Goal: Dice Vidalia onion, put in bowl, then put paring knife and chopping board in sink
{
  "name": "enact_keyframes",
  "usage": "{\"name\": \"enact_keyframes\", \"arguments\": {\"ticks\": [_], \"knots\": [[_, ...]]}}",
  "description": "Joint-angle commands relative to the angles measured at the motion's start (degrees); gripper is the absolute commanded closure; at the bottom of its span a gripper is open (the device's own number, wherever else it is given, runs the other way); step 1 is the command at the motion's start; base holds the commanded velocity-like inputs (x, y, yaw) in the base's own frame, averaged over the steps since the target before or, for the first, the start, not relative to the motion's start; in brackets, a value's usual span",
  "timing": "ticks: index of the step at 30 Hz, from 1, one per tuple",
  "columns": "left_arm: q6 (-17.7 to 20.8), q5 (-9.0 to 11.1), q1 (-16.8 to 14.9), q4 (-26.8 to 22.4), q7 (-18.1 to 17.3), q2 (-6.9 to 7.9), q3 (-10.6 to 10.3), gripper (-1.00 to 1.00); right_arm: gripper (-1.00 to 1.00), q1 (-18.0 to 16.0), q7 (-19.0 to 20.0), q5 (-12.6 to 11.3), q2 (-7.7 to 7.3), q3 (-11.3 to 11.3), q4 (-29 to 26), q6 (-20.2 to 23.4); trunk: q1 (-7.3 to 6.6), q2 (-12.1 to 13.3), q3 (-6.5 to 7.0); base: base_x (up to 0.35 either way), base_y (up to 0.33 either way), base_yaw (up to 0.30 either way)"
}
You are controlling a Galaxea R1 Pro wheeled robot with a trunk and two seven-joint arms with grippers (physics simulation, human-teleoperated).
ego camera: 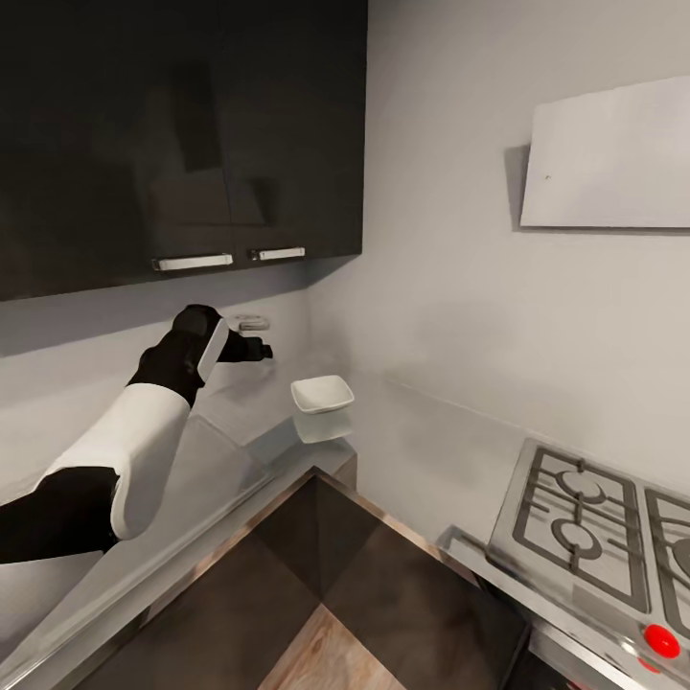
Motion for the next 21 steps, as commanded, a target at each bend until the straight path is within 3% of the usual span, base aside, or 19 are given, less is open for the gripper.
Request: {"name": "enact_keyframes", "arguments": {"ticks": [1,8,13,21], "knots": [[0.2,0.0,0.0,0.0,-0.1,-0.05,0.1,-1.00,-1.00,0.0,0.0,0.0,-0.01,0.0,0.1,-0.3,0.03,0.0,-0.02,0.151,-0.017,0.000],[0.3,0.0,0.0,0.1,0.0,0.05,0.1,-1.00,-1.00,0.0,0.0,0.0,0.00,0.0,0.1,-0.3,0.03,0.0,-0.02,0.255,-0.116,0.031],[0.3,0.0,0.0,0.1,0.0,0.06,0.1,-1.00,-1.00,0.0,0.0,0.0,0.00,0.0,0.1,-0.3,0.03,0.0,-0.02,0.051,-0.027,0.155],[0.3,0.0,0.0,0.1,0.0,0.05,0.1,-1.00,-1.00,0.0,0.0,0.0,0.00,0.0,0.1,-0.3,0.03,0.0,-0.02,0.106,-0.003,0.025]]}}
